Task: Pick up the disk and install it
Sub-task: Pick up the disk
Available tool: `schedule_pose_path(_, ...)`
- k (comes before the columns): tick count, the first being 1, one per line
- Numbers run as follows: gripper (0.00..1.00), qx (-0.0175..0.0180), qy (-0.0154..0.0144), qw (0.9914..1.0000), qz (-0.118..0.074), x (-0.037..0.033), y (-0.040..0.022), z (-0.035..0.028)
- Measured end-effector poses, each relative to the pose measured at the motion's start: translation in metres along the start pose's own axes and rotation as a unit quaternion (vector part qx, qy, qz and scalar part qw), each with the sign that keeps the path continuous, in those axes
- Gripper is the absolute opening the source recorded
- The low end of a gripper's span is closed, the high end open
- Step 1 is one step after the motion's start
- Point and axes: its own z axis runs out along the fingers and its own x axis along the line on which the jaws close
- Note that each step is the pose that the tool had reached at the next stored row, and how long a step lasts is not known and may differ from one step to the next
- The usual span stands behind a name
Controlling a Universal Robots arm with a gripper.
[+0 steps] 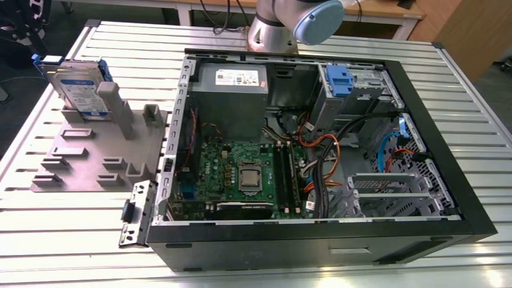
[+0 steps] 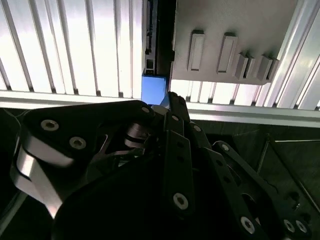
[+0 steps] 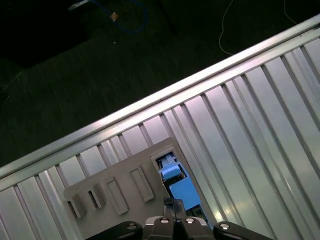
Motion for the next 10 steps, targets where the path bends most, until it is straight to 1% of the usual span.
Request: schedule_pose_path(10, 0.11, 0.0000, 0.0000, 1.00000, -0.001, 0.0000, 0.0000, 0.0001)
